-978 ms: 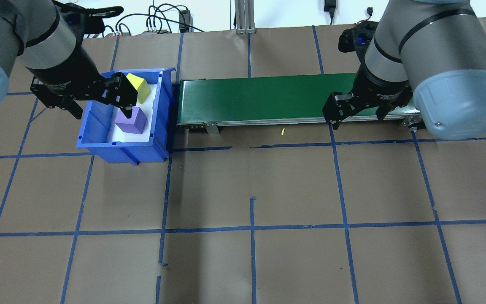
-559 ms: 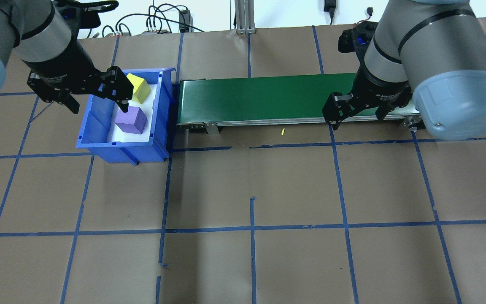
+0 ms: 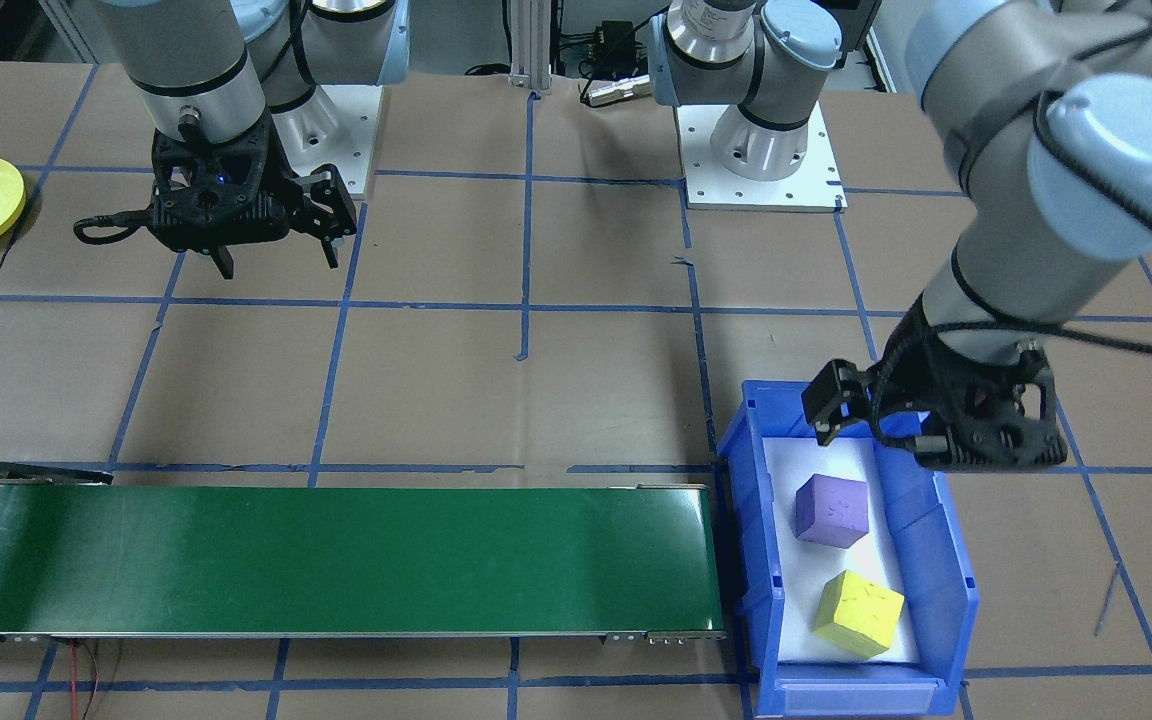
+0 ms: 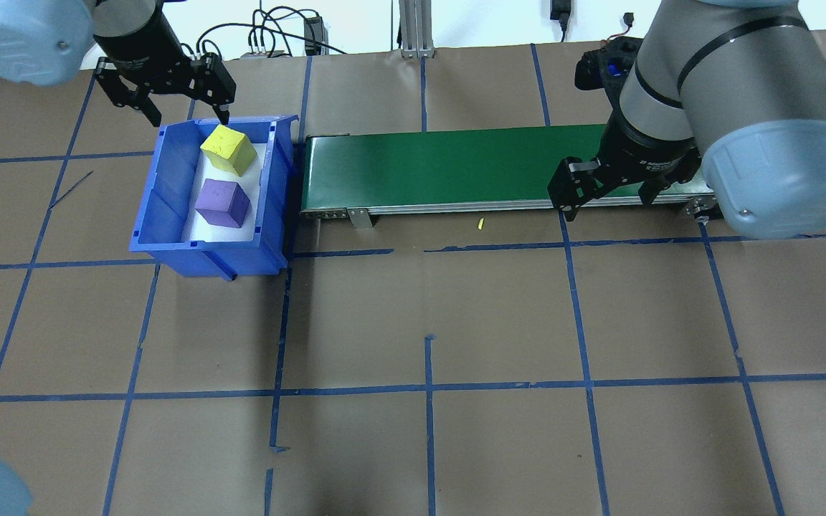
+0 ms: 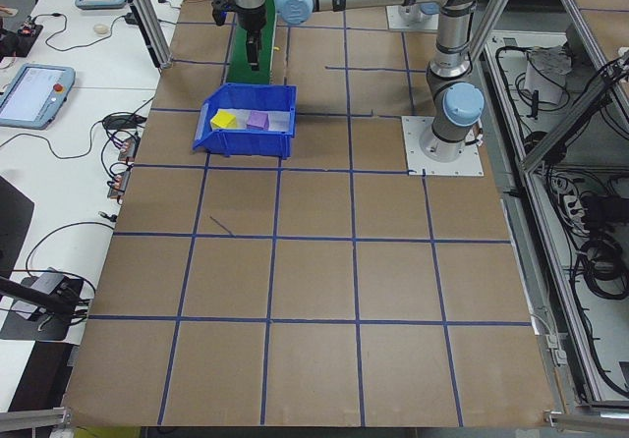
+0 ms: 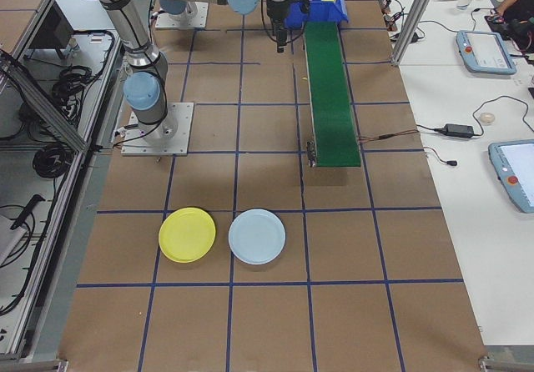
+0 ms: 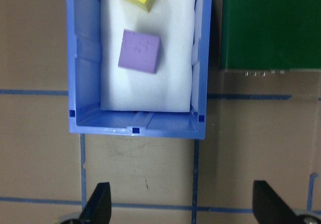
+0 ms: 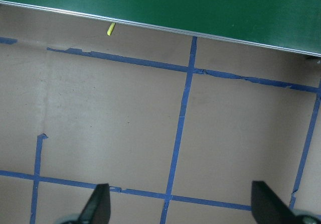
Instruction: Move block left to right into plate
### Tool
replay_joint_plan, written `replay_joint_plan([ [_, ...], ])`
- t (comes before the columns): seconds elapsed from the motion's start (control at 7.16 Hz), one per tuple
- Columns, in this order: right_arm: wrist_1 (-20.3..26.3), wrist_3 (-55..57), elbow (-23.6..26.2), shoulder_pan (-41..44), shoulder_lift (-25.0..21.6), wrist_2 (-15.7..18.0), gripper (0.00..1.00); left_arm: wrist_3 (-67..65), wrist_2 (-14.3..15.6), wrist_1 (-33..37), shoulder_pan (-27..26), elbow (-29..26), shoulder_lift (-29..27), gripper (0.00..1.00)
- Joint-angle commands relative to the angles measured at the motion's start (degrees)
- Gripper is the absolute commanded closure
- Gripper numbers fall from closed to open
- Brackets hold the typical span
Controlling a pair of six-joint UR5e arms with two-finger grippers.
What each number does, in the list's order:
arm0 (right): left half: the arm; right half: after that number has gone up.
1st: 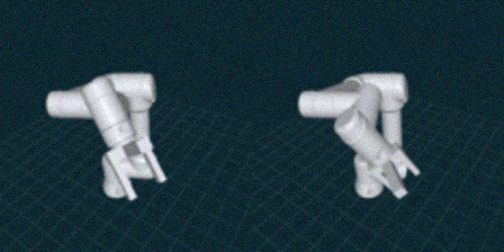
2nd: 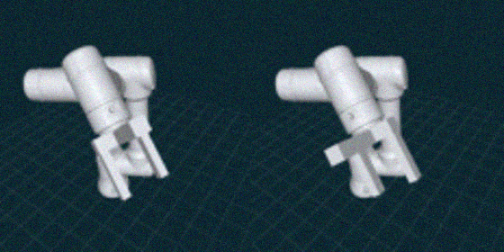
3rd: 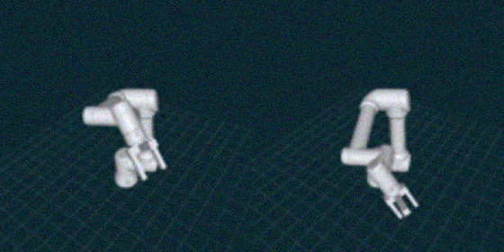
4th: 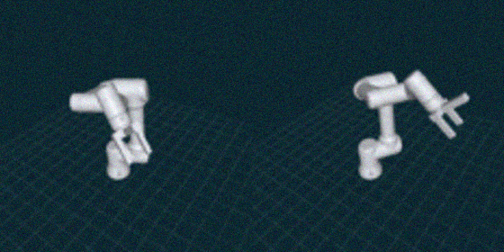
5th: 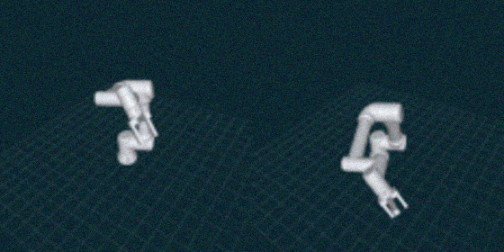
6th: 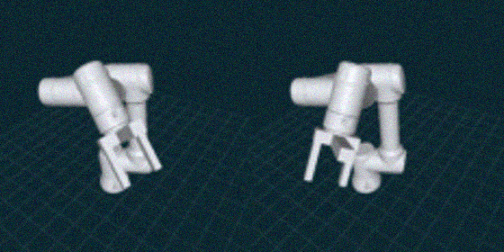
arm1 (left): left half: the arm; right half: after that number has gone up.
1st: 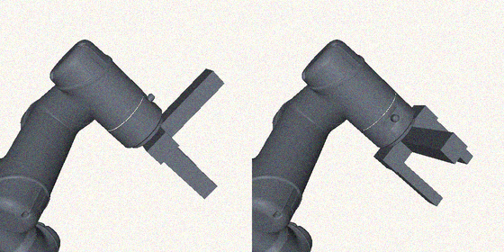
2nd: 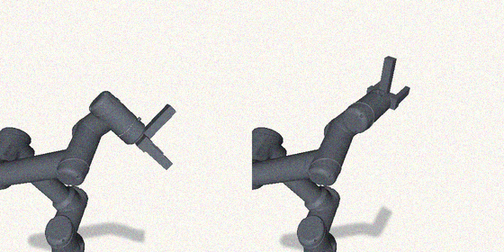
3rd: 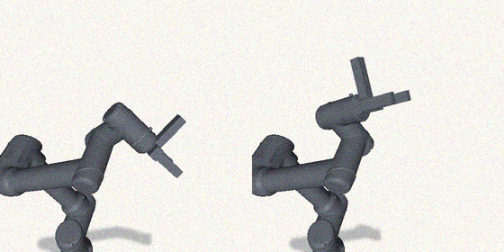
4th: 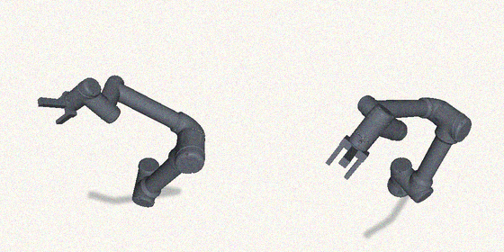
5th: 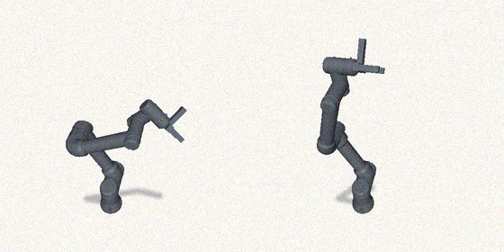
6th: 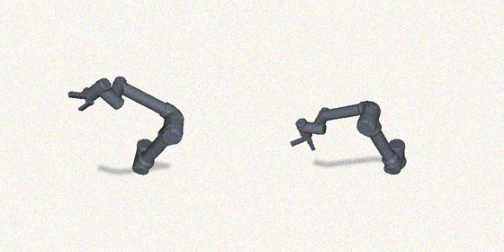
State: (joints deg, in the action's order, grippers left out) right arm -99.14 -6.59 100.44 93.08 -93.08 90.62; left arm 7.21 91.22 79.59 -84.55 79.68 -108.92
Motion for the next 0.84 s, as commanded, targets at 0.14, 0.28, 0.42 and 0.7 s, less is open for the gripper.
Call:
replay_joint_plan([
  [0.14,0.0,0.0,0.0,0.0,0.0,0.0,0.00,6.8,-0.5,-12.5,4.0,9.3,-4.5,0.00],
  [0.28,0.0,0.0,-0.1,0.0,0.0,-0.1,0.00,4.9,-0.6,-14.0,4.0,12.0,-5.1,0.01],
  [0.42,0.0,0.0,0.0,0.0,0.0,-0.1,0.00,2.0,-1.4,-14.1,4.0,12.4,-5.5,0.01],
  [0.7,0.0,-0.2,0.0,0.0,0.0,-0.1,0.00,2.3,-2.8,-17.4,4.0,13.4,-7.9,0.04],
])
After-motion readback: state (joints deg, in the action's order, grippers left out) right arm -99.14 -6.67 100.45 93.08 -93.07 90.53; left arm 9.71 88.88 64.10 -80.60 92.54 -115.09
